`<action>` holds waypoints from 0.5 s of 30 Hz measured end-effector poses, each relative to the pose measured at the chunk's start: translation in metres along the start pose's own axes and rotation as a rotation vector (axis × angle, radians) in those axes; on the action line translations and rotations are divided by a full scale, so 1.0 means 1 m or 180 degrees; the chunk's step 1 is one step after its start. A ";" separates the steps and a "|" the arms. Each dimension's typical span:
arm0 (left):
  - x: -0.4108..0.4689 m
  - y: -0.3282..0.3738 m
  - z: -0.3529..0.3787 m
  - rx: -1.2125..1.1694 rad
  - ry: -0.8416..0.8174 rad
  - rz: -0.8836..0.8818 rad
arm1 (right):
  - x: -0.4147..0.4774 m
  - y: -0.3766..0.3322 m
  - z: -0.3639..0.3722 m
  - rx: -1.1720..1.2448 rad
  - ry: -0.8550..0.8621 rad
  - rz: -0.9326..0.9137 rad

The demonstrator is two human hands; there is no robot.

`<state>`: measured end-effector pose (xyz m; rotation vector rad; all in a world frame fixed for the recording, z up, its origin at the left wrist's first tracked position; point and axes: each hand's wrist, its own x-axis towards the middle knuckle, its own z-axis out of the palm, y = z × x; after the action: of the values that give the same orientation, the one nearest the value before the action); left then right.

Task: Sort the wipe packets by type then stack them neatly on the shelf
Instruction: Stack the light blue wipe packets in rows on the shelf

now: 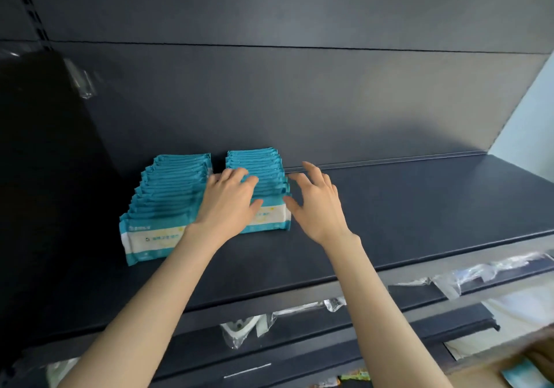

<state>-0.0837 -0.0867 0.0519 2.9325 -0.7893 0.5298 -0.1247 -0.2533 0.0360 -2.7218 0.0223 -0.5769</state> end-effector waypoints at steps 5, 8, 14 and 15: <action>-0.008 0.033 -0.017 -0.0730 0.0825 0.0271 | -0.038 0.018 -0.045 0.0033 0.0481 0.0146; -0.017 0.070 -0.021 -0.1064 0.1042 0.0509 | -0.078 0.045 -0.064 0.0075 0.0793 0.0374; -0.056 0.176 -0.001 -0.1637 0.0779 0.0952 | -0.194 0.120 -0.094 -0.0055 0.0935 0.0949; -0.065 0.197 0.007 -0.1744 0.0707 0.0991 | -0.217 0.133 -0.099 -0.0054 0.0947 0.1041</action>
<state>-0.2323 -0.2279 0.0163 2.2266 -1.1499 0.5391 -0.3548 -0.3927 -0.0107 -2.5441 0.5369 -0.8729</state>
